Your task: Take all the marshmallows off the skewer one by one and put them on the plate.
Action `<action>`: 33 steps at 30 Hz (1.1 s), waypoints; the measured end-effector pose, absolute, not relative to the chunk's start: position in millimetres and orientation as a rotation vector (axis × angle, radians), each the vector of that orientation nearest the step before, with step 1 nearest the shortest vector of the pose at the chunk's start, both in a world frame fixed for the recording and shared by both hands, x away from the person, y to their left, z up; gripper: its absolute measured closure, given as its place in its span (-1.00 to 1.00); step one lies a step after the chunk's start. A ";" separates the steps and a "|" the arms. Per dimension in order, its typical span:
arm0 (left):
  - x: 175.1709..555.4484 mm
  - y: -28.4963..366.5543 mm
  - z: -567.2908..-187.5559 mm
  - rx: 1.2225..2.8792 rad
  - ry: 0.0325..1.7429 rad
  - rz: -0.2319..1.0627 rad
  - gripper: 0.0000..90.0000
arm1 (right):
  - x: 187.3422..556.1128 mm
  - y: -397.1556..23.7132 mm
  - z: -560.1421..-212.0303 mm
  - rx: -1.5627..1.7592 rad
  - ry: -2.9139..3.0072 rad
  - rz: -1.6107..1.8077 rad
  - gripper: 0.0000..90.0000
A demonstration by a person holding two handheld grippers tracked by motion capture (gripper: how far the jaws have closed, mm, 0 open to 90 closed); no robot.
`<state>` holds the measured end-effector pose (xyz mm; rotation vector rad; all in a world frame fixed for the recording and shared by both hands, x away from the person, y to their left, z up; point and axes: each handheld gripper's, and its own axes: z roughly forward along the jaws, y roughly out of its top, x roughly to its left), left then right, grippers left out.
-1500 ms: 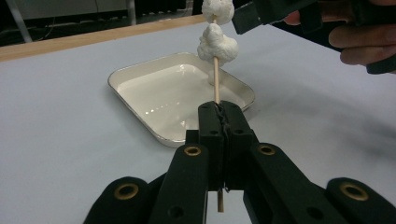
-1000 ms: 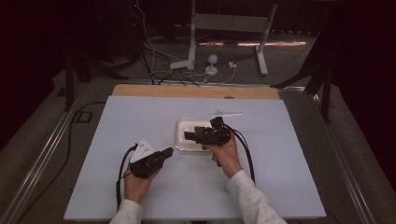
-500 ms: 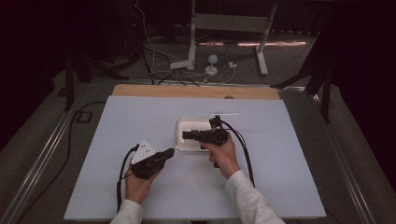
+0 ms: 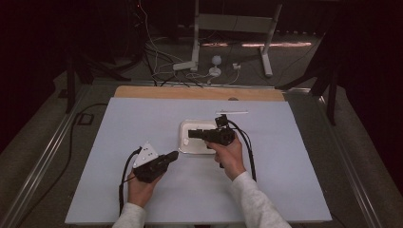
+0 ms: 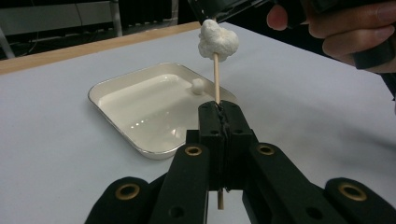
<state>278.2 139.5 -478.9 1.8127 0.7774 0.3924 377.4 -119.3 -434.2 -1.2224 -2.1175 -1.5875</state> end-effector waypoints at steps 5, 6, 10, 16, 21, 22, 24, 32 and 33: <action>277.7 139.7 -478.9 1.820 0.775 0.406 1.00 | 378.4 -120.8 -430.9 -1.220 -2.134 -1.583 0.78; 277.6 139.7 -479.0 1.821 0.776 0.410 1.00 | 378.3 -120.9 -430.6 -1.225 -2.132 -1.585 0.78; 277.5 139.0 -479.3 1.833 0.780 0.421 1.00 | 377.4 -120.5 -430.6 -1.245 -2.128 -1.599 0.79; 275.6 137.7 -481.3 1.828 0.800 0.438 1.00 | 377.8 -119.7 -432.9 -1.229 -2.112 -1.590 0.72; 274.3 135.4 -480.1 1.816 0.801 0.456 1.00 | 377.0 -120.0 -437.8 -1.241 -2.092 -1.582 0.50; 274.2 135.2 -479.7 1.799 0.803 0.457 1.00 | 377.0 -119.6 -439.3 -1.245 -2.083 -1.573 0.53; 274.8 134.5 -479.8 1.803 0.807 0.462 1.00 | 376.0 -115.7 -443.2 -1.227 -2.072 -1.550 0.49; 274.5 132.8 -480.8 1.796 0.808 0.453 1.00 | 374.6 -112.8 -444.6 -1.264 -1.963 -1.587 0.80; 274.3 132.2 -480.6 1.796 0.807 0.453 1.00 | 373.9 -112.6 -443.3 -1.279 -1.960 -1.600 0.82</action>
